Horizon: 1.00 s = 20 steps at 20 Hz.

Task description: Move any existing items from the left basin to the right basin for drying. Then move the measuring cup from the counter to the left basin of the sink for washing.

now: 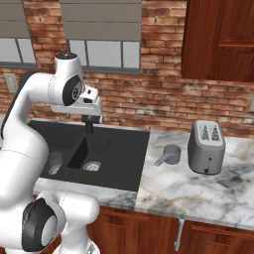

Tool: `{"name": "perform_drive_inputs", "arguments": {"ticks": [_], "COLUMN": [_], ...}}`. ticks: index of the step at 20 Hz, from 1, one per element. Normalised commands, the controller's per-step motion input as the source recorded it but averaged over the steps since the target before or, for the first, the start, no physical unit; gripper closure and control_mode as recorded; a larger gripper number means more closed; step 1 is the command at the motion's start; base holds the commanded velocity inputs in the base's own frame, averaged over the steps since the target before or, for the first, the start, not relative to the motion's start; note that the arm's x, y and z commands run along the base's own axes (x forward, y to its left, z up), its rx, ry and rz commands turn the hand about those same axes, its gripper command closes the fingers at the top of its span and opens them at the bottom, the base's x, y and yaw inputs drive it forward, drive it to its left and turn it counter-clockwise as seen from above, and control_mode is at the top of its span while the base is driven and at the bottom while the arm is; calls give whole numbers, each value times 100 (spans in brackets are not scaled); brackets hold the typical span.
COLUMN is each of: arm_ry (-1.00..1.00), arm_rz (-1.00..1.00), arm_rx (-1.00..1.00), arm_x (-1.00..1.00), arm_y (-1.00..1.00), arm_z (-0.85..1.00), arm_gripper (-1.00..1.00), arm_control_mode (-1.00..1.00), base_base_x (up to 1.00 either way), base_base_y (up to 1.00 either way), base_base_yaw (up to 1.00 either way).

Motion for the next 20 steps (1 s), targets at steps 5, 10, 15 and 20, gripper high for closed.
{"name": "perform_drive_inputs", "arguments": {"ticks": [5, 10, 15, 20], "arm_ry": [0, 0, 0, 1], "arm_rz": [0, 0, 0, 0], "arm_rx": [-2, 0, -1, 0], "arm_x": [-41, -40, -38, -22], "arm_y": [40, 36, 36, 45], "arm_z": [0, 0, -6, -10], "arm_gripper": [-100, -100, -100, -100], "arm_control_mode": [-100, -100, -100, -100], "base_base_x": [0, 0, 0, 0], "base_base_y": [0, 0, 0, 0], "base_base_yaw": [0, 0, 0, 0]}}
